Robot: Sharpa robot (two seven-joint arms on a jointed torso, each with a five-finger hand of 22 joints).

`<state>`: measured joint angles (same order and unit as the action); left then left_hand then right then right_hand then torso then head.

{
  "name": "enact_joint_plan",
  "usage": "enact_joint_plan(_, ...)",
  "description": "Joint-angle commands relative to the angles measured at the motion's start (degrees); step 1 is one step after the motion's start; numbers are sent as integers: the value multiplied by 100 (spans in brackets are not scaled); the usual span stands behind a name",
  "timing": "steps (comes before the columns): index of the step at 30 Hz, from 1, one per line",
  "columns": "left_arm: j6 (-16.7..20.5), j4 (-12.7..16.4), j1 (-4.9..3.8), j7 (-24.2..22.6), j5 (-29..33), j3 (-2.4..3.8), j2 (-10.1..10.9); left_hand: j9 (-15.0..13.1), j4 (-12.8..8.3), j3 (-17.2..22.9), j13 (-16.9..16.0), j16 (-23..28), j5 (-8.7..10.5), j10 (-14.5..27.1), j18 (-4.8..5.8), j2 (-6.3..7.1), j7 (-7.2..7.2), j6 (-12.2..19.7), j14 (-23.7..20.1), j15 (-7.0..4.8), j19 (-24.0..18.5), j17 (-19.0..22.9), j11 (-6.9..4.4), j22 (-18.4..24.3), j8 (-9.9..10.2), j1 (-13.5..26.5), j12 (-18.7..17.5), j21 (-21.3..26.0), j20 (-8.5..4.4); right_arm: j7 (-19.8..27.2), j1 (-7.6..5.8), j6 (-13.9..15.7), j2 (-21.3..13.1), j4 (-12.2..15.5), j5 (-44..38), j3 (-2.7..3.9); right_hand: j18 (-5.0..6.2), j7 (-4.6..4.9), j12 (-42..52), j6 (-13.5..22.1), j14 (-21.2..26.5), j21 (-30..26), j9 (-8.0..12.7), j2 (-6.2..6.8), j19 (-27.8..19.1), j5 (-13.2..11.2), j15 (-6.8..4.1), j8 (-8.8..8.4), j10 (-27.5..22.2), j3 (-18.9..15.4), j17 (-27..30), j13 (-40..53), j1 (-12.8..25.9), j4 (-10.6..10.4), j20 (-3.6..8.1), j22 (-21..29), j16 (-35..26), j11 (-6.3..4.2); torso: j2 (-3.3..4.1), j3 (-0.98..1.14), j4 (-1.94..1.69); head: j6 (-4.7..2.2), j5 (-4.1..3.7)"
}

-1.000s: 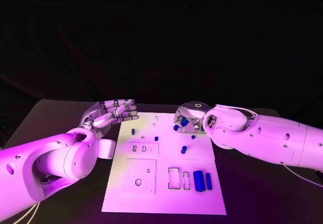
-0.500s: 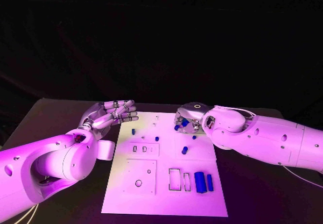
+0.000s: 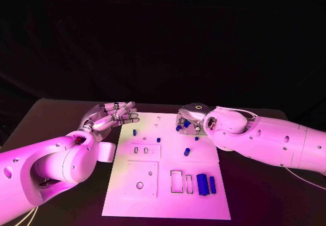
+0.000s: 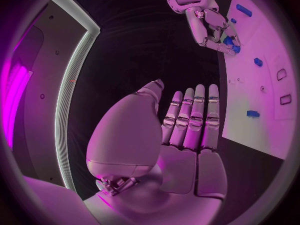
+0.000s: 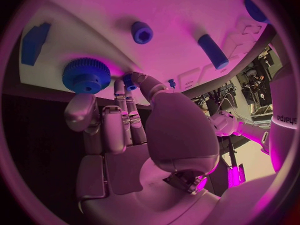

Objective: Assemble the parts on the task board

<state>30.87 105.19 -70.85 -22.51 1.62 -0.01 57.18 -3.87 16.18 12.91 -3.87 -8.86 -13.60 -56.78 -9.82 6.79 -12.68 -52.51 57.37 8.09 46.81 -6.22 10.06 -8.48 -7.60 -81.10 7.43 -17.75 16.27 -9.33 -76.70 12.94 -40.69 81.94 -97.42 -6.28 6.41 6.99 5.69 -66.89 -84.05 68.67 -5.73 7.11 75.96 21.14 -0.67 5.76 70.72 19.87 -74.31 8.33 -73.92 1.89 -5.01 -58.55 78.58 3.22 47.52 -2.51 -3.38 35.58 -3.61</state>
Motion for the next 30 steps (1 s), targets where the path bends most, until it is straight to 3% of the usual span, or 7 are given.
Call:
enact_joint_plan(1, -112, 3, -15, -11, 6, 6, -2, 8, -7, 36, 5, 36, 38, -27, -69, -21, -4, -18, 32, 10, 34, -5, 10, -6, 34, -20, -28, -38, -15, -1, 17, -3, 5, 20, -61, -14, -66, -18, 28, -64, -359, 50, -40, -36, 33, -48, -51, 38, 65, 50, -42, 13, -94, 4, 5, -70, 54, 0, 22, -2, -6, -12, -2)
enact_joint_plan(13, -128, -66, -17, 20, 6, 6, 3, 10, -14, 39, 7, 51, 38, -16, -68, -22, -10, -10, 29, 15, 38, -5, 17, -7, 50, -32, -49, -45, -17, -126, -31, 778, -37, 218, -27, 37, -101, -67, 18, -169, -372, 239, -131, -81, 82, -213, -79, 74, 154, 166, -210, 44, -126, -47, 34, -329, 214, -38, 42, -9, -15, -108, 0)
enact_joint_plan(19, -134, -88, -18, 32, 6, 5, 5, 11, -18, 39, 8, 58, 38, -11, -67, -20, -13, -5, 27, 18, 39, -4, 20, -7, 58, -36, -59, -48, -18, -328, -84, 1050, 159, 27, 66, 50, -118, -63, -5, -146, -382, 315, -154, -76, 110, -268, -77, 56, 148, 195, -294, 48, -108, -89, 37, -439, 285, -36, 59, -13, -27, -168, -5)
enact_joint_plan(30, -160, -78, -19, 47, 6, 5, -18, 11, -18, 39, 8, 60, 38, -10, -67, -20, -13, -5, 26, 18, 39, -4, 20, -7, 59, -37, -60, -48, -18, -411, -115, 1259, 667, -412, 182, 55, -132, -54, -28, -122, -388, 377, -172, -70, 134, -308, -68, 37, 135, 217, -352, 50, -88, -132, 31, -531, 336, -26, 80, -14, -34, -189, -1)
